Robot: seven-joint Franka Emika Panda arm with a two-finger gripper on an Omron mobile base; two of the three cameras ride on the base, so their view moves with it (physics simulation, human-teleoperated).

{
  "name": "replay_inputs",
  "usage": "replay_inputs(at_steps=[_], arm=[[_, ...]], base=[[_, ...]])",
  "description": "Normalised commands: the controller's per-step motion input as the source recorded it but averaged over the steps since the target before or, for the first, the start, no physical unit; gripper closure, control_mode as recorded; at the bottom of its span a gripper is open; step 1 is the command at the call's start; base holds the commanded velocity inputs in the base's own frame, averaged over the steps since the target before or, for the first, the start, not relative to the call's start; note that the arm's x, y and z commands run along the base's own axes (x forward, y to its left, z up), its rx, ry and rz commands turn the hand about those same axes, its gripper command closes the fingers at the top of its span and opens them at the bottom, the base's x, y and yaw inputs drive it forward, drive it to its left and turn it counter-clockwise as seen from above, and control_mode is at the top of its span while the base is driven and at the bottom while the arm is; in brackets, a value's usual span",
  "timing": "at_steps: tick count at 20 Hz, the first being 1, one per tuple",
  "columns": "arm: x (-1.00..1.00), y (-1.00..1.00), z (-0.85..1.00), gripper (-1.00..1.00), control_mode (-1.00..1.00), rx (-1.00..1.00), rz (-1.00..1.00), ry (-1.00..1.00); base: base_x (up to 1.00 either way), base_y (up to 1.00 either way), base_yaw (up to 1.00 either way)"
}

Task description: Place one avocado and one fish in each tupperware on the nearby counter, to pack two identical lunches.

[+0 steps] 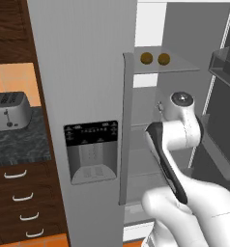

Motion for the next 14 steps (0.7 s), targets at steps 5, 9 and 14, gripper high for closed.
replay_inputs(at_steps=[5, 9, 14], arm=[[-0.54, 0.12, 0.00, 1.00, -1.00, 0.00, 0.01, 0.00], [-0.27, 0.07, 0.00, 1.00, 1.00, 0.00, 0.00, 0.00], [0.00, 0.00, 0.00, 1.00, 1.00, 0.00, 0.00, 0.00]], base=[[0.00, 0.00, 0.00], [-0.10, 0.06, 0.00], [-0.35, 0.50, 0.00]])
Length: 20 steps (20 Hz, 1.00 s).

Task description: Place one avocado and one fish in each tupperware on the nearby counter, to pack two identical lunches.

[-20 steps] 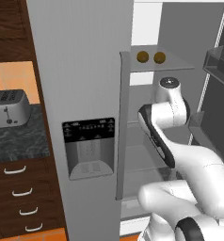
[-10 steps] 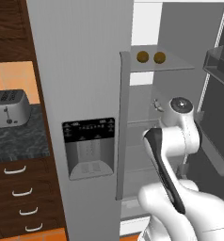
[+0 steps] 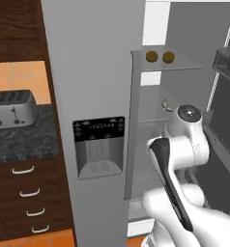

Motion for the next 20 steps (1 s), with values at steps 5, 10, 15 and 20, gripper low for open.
replay_inputs(at_steps=[5, 10, 15, 20], arm=[[0.00, 0.00, 0.00, 1.00, 1.00, 0.00, 0.00, 0.00], [0.00, 0.00, 0.00, 1.00, 1.00, 0.00, 0.00, 0.00], [0.00, 0.00, 0.00, 1.00, 1.00, 0.00, 0.00, 0.00], [0.00, 0.00, 0.00, 1.00, 1.00, 0.00, 0.00, 0.00]], base=[[-0.01, 0.99, 0.00], [0.00, 1.00, 0.00], [0.15, 1.00, 0.00], [0.48, 1.00, 0.00]])
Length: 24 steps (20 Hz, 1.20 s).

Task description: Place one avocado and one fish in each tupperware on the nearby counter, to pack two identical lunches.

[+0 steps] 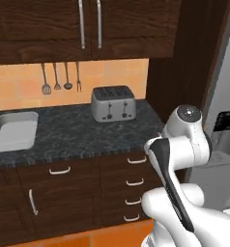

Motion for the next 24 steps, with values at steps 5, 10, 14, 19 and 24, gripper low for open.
replay_inputs(at_steps=[5, 10, 14, 19, 24], arm=[[0.00, 0.00, 0.00, 1.00, 1.00, 0.00, 0.00, 0.00], [0.00, 0.00, 0.00, 1.00, 1.00, 0.00, 0.00, 0.00], [0.00, 0.00, 0.00, 1.00, 1.00, 0.00, 0.00, 0.00], [0.00, 0.00, 0.00, 1.00, 1.00, 0.00, 0.00, 0.00], [0.31, 0.00, 0.00, 1.00, -1.00, 0.00, 0.00, 0.09]], base=[[0.78, 1.00, 0.00], [0.33, 1.00, -0.03], [0.00, 1.00, -0.06], [0.40, 0.90, -0.04], [0.36, 0.25, -0.01]])
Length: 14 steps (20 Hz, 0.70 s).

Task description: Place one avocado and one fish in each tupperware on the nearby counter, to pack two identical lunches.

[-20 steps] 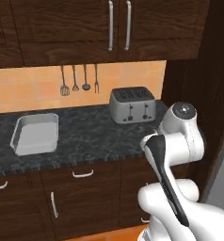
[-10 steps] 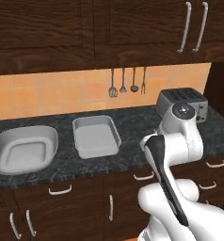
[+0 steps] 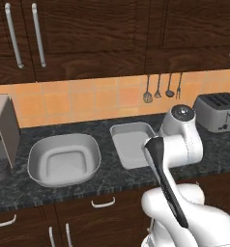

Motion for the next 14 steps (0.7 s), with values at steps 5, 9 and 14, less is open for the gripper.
replay_inputs(at_steps=[5, 9, 14], arm=[[0.90, -0.05, -0.06, 1.00, -1.00, 0.07, 0.00, 0.30], [1.00, -0.03, -0.31, 1.00, -1.00, 0.05, 0.01, 0.39], [1.00, 0.00, -0.45, 1.00, -1.00, 0.00, 0.00, 0.39]], base=[[0.00, 0.00, 0.00], [0.00, 0.00, 0.00], [0.00, 0.00, 0.00]])
